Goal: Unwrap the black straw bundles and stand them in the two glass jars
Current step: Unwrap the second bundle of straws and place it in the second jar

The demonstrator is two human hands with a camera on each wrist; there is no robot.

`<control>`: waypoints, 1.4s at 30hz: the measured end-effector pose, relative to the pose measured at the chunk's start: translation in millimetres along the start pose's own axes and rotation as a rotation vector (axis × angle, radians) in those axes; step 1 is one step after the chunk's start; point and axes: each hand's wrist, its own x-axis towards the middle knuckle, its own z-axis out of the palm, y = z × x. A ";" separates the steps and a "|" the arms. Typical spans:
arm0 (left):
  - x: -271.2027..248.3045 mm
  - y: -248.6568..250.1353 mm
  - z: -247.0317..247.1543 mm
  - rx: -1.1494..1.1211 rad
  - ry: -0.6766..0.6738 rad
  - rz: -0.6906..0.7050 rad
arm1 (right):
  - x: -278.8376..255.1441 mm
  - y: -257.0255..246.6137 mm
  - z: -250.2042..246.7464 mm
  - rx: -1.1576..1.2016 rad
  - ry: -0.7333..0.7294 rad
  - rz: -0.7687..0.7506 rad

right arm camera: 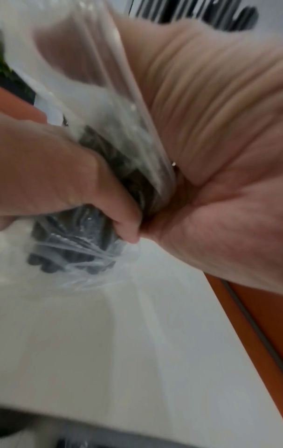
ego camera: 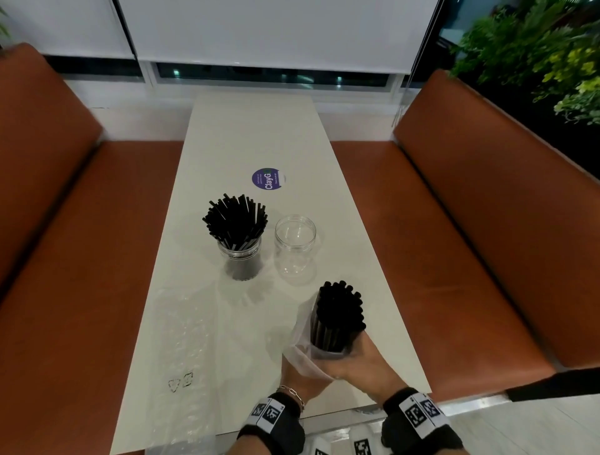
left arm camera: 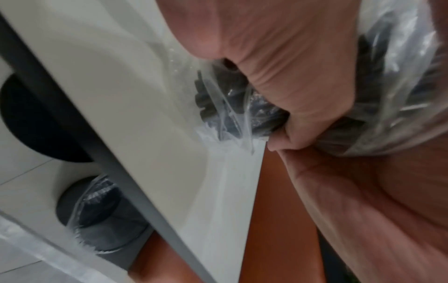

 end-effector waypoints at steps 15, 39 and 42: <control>-34.1 9.6 -108.3 -0.056 0.371 -0.090 | 133.1 -89.8 -57.1 -0.255 0.147 -0.238; -22.1 134.7 -147.1 1.178 0.212 0.077 | 83.3 -29.2 -54.7 -0.622 -0.050 -0.299; -21.6 160.6 -139.7 1.359 0.138 0.127 | 72.5 -26.7 -57.3 -0.617 -0.031 -0.316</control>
